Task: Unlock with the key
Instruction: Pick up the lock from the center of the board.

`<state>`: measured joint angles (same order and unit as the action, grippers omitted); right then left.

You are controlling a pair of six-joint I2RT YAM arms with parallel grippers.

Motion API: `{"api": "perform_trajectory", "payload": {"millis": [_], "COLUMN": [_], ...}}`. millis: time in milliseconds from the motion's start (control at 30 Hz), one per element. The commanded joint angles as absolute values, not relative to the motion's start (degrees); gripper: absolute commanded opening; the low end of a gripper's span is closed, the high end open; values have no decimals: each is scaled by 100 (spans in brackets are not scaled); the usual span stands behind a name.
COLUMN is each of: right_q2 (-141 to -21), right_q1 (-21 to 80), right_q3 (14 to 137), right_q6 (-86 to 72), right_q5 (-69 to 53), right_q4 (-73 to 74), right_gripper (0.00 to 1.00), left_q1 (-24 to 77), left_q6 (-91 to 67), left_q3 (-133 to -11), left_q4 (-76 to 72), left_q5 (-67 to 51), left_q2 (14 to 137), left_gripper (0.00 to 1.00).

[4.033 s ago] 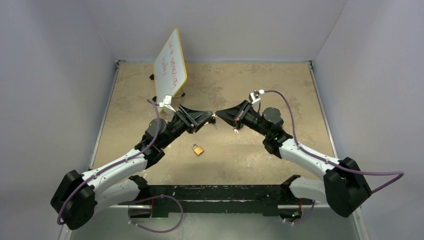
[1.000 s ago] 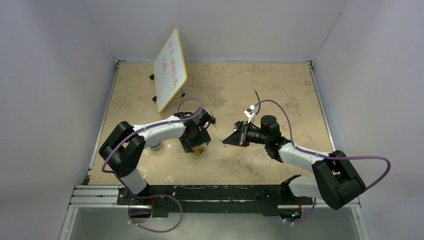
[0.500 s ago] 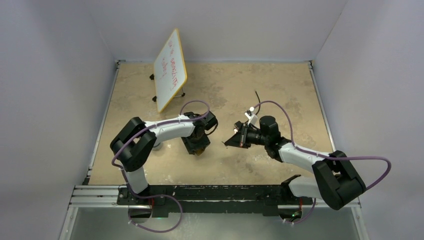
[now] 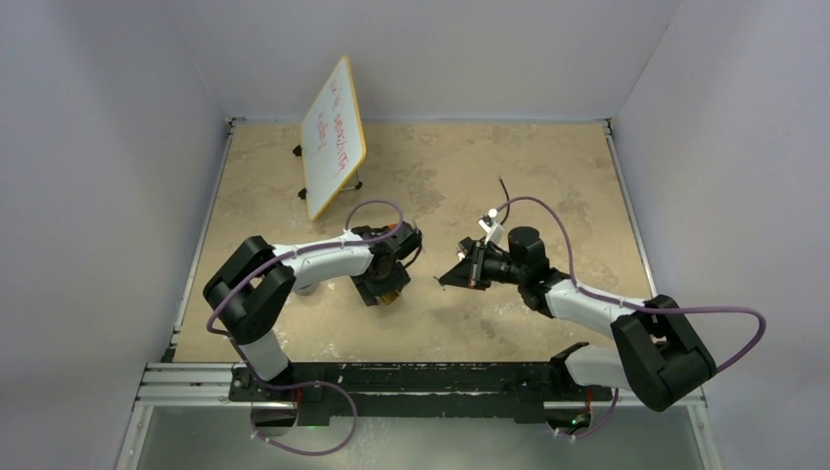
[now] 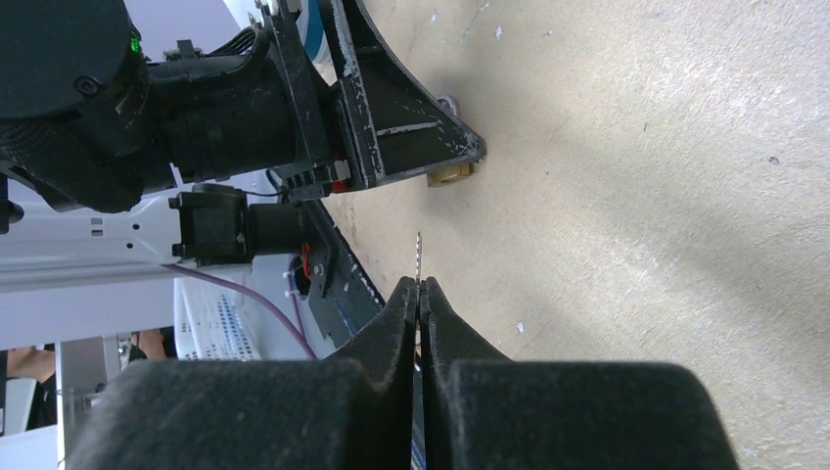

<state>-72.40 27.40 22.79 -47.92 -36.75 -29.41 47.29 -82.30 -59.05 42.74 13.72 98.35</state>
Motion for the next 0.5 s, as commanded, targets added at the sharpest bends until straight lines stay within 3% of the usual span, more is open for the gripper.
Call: {"api": "perform_trajectory", "payload": {"millis": [0,300,467], "right_q2": [-7318,-7567,-7616], "right_q1": [2822,3054,3355], "right_q3": [2320,2267,2351], "right_q6": [-4785,-4815,-4848], "right_q5": [-3718,-3638,-3404], "right_q4": [-3218,-3450,-3536], "right_gripper": [0,0,0], "left_q1": [4743,4737,4669], "left_q6": [-8494,-8500,-8578], "left_q3": [-5596,-5785,-5861], "left_q4": [4165,4166,3979], "left_q5": [1579,1424,907], "left_q2": [9868,10051,9609], "left_gripper": [57,32,29]}}
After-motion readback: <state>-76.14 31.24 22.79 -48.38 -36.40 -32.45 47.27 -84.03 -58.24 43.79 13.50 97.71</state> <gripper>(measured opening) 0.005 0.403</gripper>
